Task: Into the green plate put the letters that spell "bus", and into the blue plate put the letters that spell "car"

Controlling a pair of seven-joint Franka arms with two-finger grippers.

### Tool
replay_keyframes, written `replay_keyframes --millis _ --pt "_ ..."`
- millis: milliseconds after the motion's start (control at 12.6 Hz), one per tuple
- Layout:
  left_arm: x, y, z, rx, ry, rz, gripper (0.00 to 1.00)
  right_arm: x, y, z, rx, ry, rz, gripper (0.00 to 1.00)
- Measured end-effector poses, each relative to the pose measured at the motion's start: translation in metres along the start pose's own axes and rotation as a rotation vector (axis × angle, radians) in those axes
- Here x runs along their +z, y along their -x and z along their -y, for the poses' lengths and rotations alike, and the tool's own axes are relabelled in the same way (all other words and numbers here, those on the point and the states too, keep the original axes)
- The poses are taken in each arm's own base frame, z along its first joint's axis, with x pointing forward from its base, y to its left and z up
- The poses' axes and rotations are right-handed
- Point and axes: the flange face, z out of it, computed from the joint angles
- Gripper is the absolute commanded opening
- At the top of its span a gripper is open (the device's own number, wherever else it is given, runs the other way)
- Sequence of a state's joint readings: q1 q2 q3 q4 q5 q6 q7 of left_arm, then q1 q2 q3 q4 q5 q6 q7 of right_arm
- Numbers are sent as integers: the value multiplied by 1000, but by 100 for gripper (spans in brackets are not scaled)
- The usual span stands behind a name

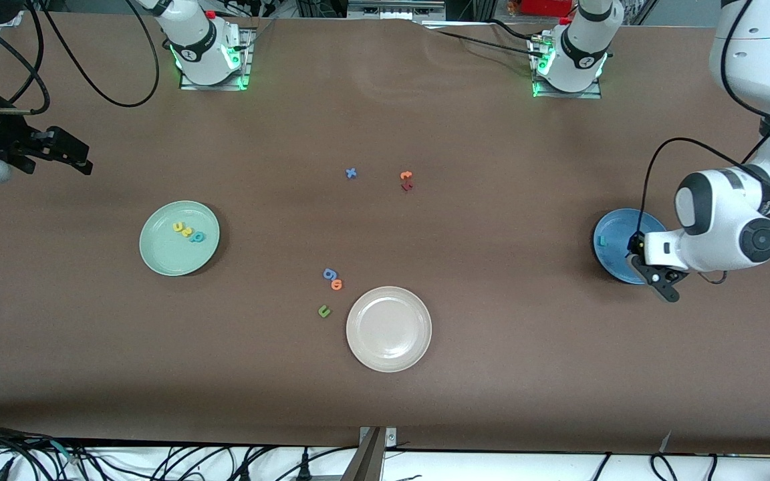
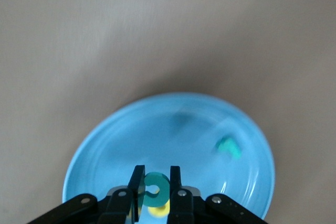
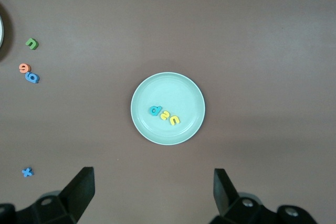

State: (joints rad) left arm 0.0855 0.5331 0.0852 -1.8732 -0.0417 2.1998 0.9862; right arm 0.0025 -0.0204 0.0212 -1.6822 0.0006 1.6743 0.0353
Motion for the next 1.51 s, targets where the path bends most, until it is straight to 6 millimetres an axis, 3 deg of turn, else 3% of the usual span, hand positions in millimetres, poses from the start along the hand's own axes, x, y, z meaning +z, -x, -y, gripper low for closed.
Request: replay_keyframes --millis 80,159,477,636,795,1193,1511 --pt "6 9 2 -9 14 2 48 0 0 0 0 0 0 100" --pt "11 13 1 -20 32 -4 99 0 0 0 0 0 0 100" --pt "14 6 -6 -23 50 -21 100 0 0 0 0 0 0 100" --pt "-5 2 -3 -39 36 -61 100 0 0 0 0 0 0 100" --pt "-50 0 -2 -80 23 -96 100 0 0 0 0 0 0 100" --pt "-212 15 -22 -210 -45 -192 100 0 0 0 -1 0 0 100" --pt "-302 46 -26 -244 -160 -300 100 0 0 0 -1 0 0 100"
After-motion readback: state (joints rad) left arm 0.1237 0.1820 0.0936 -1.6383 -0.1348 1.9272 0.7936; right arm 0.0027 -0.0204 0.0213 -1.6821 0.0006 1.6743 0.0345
